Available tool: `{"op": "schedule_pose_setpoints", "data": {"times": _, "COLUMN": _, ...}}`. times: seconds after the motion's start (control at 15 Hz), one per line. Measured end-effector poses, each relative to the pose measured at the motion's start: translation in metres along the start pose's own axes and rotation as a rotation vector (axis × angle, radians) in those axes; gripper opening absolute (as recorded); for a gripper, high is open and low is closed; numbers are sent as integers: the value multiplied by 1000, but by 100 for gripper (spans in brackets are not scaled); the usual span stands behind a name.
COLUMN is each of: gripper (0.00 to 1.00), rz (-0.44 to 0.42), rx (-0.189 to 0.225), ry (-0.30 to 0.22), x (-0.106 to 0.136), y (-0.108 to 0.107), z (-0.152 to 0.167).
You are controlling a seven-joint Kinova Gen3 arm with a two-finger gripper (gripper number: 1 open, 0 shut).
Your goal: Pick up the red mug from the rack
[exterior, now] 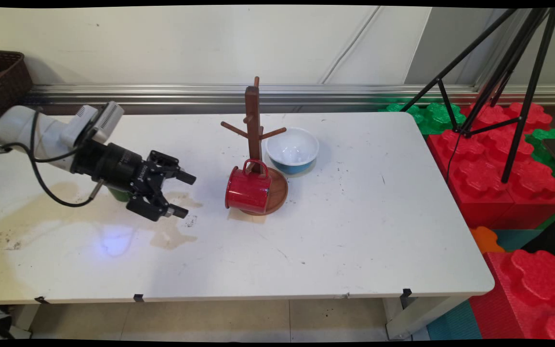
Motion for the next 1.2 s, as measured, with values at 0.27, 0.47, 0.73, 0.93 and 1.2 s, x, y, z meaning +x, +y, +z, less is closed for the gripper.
{"op": "schedule_pose_setpoints", "data": {"times": 0.27, "gripper": 100, "rz": -11, "rx": 5, "ry": 19, "x": -5, "y": -2, "z": 17}}
{"op": "schedule_pose_setpoints", "data": {"times": 0.47, "gripper": 100, "rz": -21, "rx": 9, "ry": 33, "x": -8, "y": -4, "z": 30}}
{"op": "schedule_pose_setpoints", "data": {"times": 0.73, "gripper": 100, "rz": -29, "rx": 14, "ry": 47, "x": -10, "y": -5, "z": 43}}
{"op": "schedule_pose_setpoints", "data": {"times": 0.93, "gripper": 100, "rz": -35, "rx": 18, "ry": 57, "x": -11, "y": -6, "z": 51}}
{"op": "schedule_pose_setpoints", "data": {"times": 1.2, "gripper": 100, "rz": -39, "rx": 21, "ry": 65, "x": -12, "y": -7, "z": 59}}
